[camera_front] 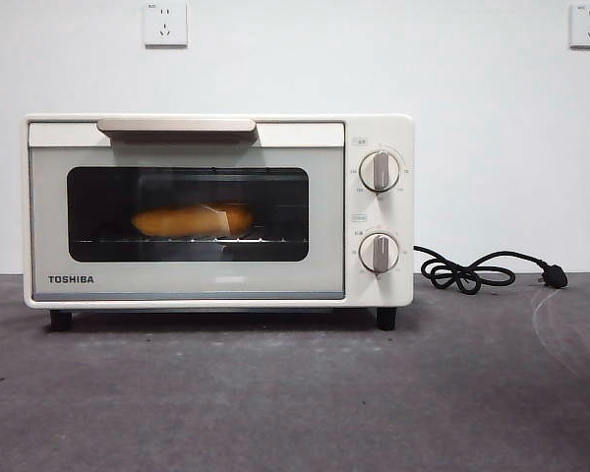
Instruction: Take the corn from the table,put the corn in the oven
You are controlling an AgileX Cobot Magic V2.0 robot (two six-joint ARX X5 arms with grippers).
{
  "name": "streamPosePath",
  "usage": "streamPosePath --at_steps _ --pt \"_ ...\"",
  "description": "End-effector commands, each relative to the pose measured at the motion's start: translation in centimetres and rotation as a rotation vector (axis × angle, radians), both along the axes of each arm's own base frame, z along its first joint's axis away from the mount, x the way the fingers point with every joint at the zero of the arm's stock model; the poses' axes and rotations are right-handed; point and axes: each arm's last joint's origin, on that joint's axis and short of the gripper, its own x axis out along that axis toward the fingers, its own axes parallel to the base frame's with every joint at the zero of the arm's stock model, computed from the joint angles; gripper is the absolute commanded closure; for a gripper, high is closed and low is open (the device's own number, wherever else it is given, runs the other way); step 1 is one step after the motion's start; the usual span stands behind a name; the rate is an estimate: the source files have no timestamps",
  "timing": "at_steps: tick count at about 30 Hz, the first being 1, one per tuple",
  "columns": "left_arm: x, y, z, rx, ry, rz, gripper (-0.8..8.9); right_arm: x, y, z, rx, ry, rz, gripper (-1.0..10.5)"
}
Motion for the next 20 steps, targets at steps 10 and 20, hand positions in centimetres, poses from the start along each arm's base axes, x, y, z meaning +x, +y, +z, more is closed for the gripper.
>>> streamPosePath --at_steps 10,20 --pt "0.04 -0.01 -0.12 0.005 -0.003 -0.002 8.17 0.04 -0.11 -0.24 0.004 0.002 -0.036 9.5" --pt "0.04 -0.01 -0.12 0.005 -0.003 -0.002 8.17 0.04 -0.11 -0.24 0.004 0.003 -0.036 9.5"
